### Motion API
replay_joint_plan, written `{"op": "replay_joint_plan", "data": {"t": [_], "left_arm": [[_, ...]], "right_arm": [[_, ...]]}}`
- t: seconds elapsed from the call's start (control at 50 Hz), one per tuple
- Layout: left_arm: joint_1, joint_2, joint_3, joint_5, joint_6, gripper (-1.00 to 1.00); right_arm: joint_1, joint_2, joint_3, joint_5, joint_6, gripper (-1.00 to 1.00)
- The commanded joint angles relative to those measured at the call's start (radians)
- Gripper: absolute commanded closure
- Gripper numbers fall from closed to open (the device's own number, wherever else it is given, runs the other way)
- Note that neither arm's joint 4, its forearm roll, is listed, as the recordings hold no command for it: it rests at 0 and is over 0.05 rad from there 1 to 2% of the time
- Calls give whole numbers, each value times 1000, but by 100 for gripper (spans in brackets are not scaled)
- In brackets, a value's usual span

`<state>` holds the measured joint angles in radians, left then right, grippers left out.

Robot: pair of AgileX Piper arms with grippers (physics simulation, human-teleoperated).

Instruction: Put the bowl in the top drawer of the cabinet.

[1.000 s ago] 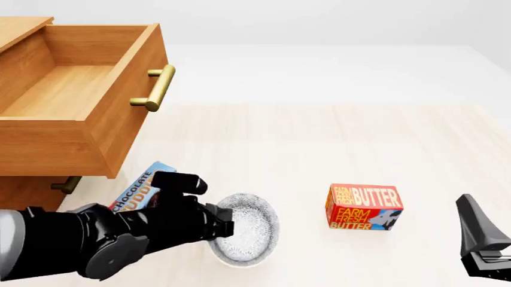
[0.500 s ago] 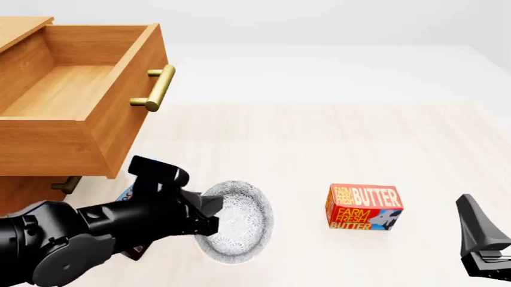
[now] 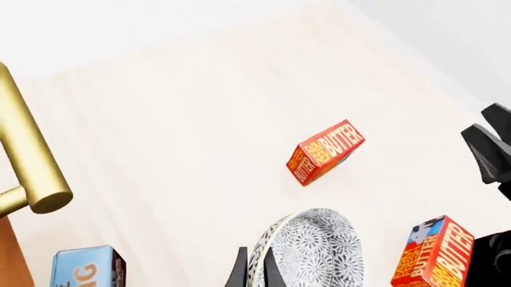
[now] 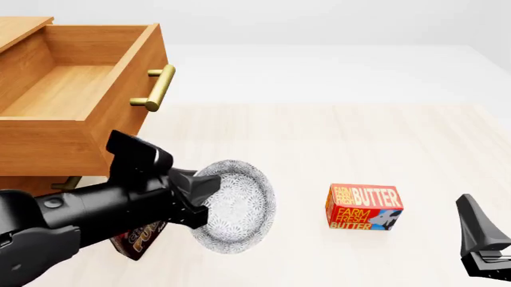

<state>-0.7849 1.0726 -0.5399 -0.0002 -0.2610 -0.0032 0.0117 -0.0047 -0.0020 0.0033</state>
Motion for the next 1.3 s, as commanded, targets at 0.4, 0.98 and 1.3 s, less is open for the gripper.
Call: {"op": "replay_joint_plan", "data": {"t": [0.4, 0.98, 1.3], "left_arm": [[12, -208, -107, 133, 92, 100], [123, -270, -232, 224, 145, 100], [228, -277, -342, 272, 129, 100]], "right_arm": [[0, -2, 1, 0, -1, -100], [0, -2, 1, 0, -1, -100], [0, -2, 1, 0, -1, -100]]}}
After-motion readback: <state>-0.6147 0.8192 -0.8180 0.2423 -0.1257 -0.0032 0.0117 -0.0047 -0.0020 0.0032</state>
